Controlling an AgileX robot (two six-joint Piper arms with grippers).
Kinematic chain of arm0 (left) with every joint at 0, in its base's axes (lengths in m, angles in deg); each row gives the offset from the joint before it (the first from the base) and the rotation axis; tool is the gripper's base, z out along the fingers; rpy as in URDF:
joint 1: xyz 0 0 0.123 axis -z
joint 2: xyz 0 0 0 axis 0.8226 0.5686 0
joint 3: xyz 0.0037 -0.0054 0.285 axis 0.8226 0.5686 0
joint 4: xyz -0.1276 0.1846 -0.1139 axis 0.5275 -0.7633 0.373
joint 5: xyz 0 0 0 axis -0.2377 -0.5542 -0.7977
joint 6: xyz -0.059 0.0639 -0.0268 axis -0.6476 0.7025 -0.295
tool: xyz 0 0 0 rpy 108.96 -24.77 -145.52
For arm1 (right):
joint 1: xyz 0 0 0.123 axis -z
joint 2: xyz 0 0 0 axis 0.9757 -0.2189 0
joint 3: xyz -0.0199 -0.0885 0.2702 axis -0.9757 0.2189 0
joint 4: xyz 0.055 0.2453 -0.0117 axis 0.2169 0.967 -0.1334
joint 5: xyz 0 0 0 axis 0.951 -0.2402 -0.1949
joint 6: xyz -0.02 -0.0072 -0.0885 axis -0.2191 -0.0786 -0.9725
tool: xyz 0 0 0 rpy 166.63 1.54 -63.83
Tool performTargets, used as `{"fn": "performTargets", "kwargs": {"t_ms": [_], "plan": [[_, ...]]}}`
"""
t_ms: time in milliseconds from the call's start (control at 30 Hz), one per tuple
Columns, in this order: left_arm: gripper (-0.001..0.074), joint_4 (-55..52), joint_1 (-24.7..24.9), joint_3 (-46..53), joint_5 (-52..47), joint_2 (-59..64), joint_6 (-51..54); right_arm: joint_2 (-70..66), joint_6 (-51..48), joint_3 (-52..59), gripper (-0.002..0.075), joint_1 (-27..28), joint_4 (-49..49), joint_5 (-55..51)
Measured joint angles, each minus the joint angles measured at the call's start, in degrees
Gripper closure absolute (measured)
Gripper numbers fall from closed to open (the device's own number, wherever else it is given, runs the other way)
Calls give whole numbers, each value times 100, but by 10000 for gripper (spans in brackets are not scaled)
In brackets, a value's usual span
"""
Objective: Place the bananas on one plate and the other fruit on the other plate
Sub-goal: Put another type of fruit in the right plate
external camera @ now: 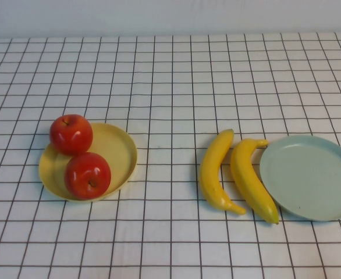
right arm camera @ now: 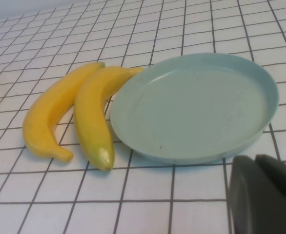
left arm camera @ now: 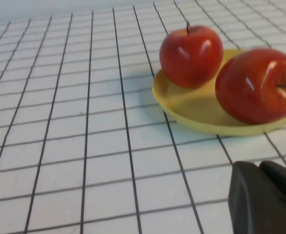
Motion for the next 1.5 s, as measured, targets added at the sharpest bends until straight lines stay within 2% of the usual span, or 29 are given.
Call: {"fn": "performTargets", "kwargs": {"t_ms": [100, 1167, 1233, 1267, 1400, 1500], "plan": [[738, 26, -13, 0, -327, 0, 238, 0, 0, 0, 743, 0, 0, 0], [738, 38, -13, 0, -347, 0, 370, 0, 0, 0, 743, 0, -8, 17], [738, 38, -13, 0, -347, 0, 370, 0, 21, 0, 743, 0, 374, 173], [738, 38, -13, 0, -347, 0, 370, 0, 21, 0, 742, 0, 861, 305], [738, 38, -13, 0, -347, 0, 370, 0, 21, 0, 743, 0, 4264, 675], [738, 38, -13, 0, -347, 0, 370, 0, -97, 0, 743, 0, 5891, 1049]]}}
